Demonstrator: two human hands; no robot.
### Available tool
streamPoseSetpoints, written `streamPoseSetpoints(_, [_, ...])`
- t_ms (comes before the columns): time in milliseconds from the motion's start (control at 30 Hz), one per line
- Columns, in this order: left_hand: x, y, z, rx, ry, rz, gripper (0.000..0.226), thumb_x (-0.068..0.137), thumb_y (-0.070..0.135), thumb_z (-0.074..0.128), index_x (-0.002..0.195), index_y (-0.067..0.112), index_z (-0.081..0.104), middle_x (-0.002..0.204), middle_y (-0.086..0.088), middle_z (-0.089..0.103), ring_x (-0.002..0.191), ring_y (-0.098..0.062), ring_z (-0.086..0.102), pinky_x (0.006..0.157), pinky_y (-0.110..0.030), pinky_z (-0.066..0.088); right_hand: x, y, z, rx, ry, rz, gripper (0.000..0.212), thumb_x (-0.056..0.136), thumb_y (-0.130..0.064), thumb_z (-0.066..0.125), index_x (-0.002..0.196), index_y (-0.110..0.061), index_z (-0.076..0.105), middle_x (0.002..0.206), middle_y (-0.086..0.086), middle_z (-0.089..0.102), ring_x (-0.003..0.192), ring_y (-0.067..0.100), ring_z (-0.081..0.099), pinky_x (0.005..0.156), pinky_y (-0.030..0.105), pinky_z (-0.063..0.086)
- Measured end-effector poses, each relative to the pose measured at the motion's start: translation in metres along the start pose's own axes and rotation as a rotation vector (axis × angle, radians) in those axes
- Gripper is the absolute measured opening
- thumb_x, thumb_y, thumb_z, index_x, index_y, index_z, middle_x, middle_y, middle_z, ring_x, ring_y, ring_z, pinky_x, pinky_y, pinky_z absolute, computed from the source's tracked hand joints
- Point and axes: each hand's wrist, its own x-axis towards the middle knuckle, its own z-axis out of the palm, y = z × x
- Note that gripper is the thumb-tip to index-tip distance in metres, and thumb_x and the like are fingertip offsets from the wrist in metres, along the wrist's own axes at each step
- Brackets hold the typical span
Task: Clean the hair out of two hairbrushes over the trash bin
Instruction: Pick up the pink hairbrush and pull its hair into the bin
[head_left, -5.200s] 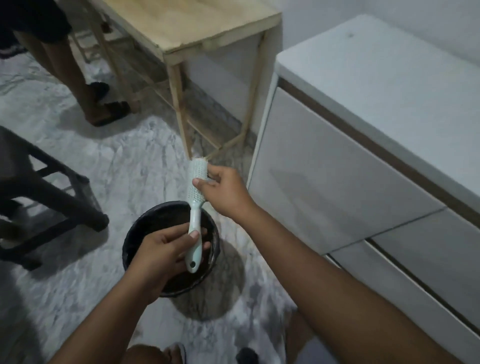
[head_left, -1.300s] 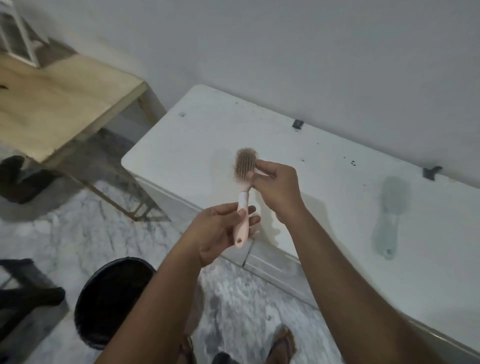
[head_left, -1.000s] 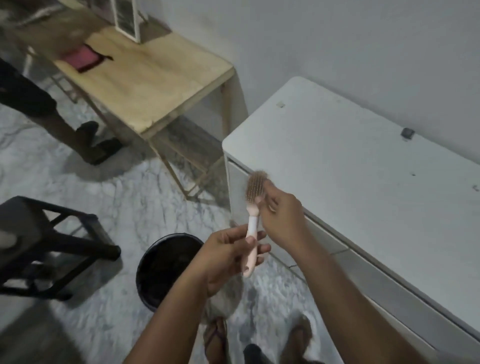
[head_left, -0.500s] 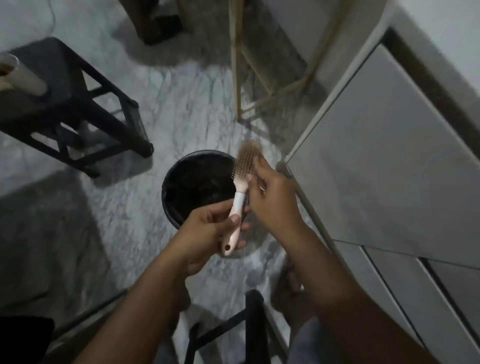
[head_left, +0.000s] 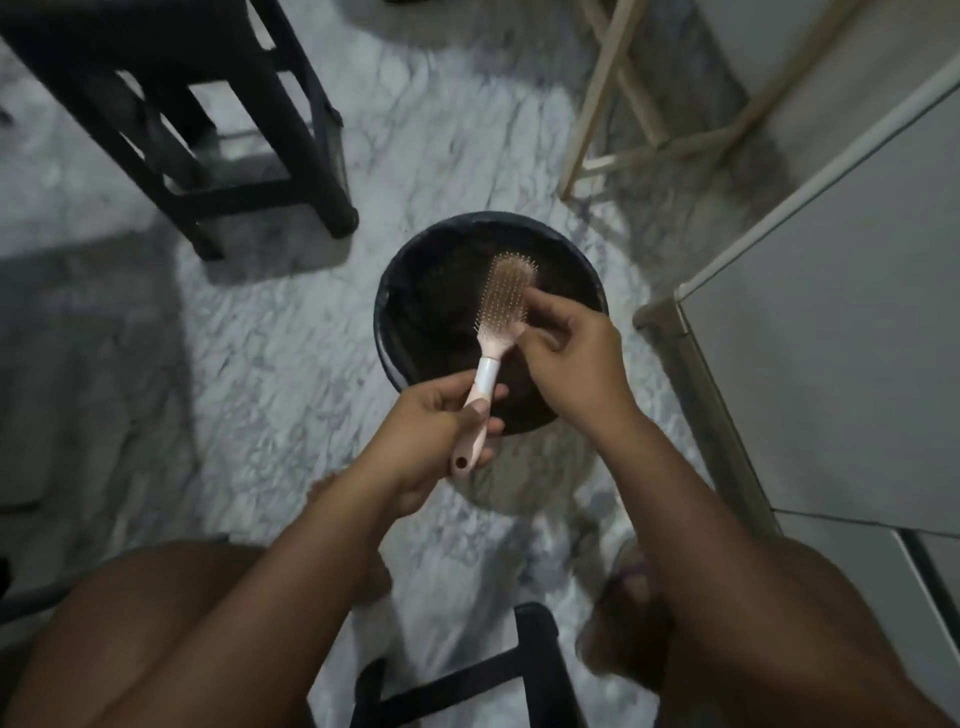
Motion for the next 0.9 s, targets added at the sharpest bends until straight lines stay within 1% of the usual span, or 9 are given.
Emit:
streamPoseSetpoints(67, [-0.016,0.008,-0.004,-0.023,-0.015,0.055,0.036,0.099,0.003,0.052,0.132,0.012,0.061,0.121,-0.003,0.071,0.083,-0.014,0.065,0.06,-0.029,0.055,-0.005,-0.016,-0.004,0.019,0.023,-0.043,0.039,0.091,-0.019,0.071,0.129,-0.019,0.066,0.12,-0.006,0.073,0.101,0.002,0.072,0.095,0.03,0.058])
streamPoseSetpoints(167, [-0.044,0.021,-0.005,-0.05,-0.053,0.101,0.034,0.1,0.003,0.051,0.131,0.011,0.062,0.122,-0.002,0.07,0.085,-0.014,0.064,0.059,-0.028,0.056,-0.019,-0.047,-0.013,0.088,0.031,-0.056,0.035,0.089,-0.018,0.073,0.124,-0.019,0.069,0.112,-0.004,0.076,0.097,0.007,0.075,0.091,0.042,0.061])
streamPoseSetpoints(267, [-0.059,0.032,-0.006,-0.017,-0.088,0.161,0.03,0.1,0.005,0.051,0.127,0.013,0.064,0.123,-0.004,0.069,0.091,-0.016,0.064,0.063,-0.03,0.057,-0.024,-0.065,-0.02,0.14,0.04,-0.067,0.034,0.088,-0.017,0.075,0.121,-0.017,0.07,0.111,-0.002,0.076,0.1,0.011,0.074,0.092,0.046,0.06])
streamPoseSetpoints(333, [-0.057,0.038,-0.007,0.005,-0.089,0.195,0.033,0.1,0.006,0.051,0.13,0.016,0.062,0.122,-0.003,0.069,0.092,-0.017,0.063,0.067,-0.031,0.057,-0.018,-0.065,-0.022,0.184,0.046,-0.057,0.036,0.086,-0.015,0.077,0.122,-0.015,0.069,0.109,0.0,0.076,0.099,0.012,0.075,0.093,0.047,0.059])
streamPoseSetpoints(433, [-0.042,0.035,-0.006,0.024,-0.078,0.178,0.045,0.099,0.002,0.051,0.133,0.031,0.057,0.121,0.001,0.069,0.085,-0.015,0.062,0.067,-0.033,0.056,-0.004,-0.051,-0.02,0.211,0.031,-0.018,0.049,0.085,-0.012,0.078,0.131,-0.007,0.062,0.11,0.005,0.075,0.098,0.018,0.075,0.091,0.045,0.06])
streamPoseSetpoints(533, [-0.016,0.027,-0.003,0.048,-0.057,0.131,0.048,0.098,0.001,0.05,0.135,0.031,0.058,0.118,0.0,0.068,0.082,-0.015,0.06,0.066,-0.033,0.054,0.014,-0.031,-0.015,0.206,0.007,0.002,0.052,0.086,-0.01,0.076,0.135,-0.004,0.058,0.104,0.009,0.075,0.094,0.023,0.075,0.085,0.044,0.062])
streamPoseSetpoints(633, [0.017,0.023,0.0,0.015,0.004,0.096,0.038,0.099,0.01,0.053,0.13,0.029,0.063,0.105,0.001,0.069,0.074,-0.014,0.058,0.061,-0.034,0.051,0.04,-0.017,-0.008,0.164,-0.016,-0.004,0.04,0.086,-0.014,0.077,0.124,-0.005,0.067,0.098,0.009,0.077,0.089,0.025,0.076,0.082,0.047,0.063])
streamPoseSetpoints(767, [0.053,0.015,-0.007,-0.023,0.121,0.125,0.023,0.102,0.021,0.052,0.11,0.033,0.07,0.093,0.002,0.068,0.067,-0.014,0.053,0.054,-0.032,0.047,0.066,-0.002,0.002,0.121,-0.029,-0.054,0.01,0.088,-0.014,0.075,0.096,-0.007,0.076,0.079,0.013,0.076,0.074,0.031,0.076,0.072,0.044,0.065])
streamPoseSetpoints(900, [0.07,0.001,-0.024,-0.063,0.246,0.063,0.027,0.102,0.021,0.052,0.125,0.022,0.066,0.096,0.0,0.067,0.067,-0.014,0.052,0.05,-0.029,0.045,0.073,0.006,0.015,0.097,-0.034,-0.091,0.004,0.09,-0.012,0.073,0.088,-0.011,0.076,0.075,0.01,0.075,0.069,0.023,0.075,0.067,0.034,0.065])
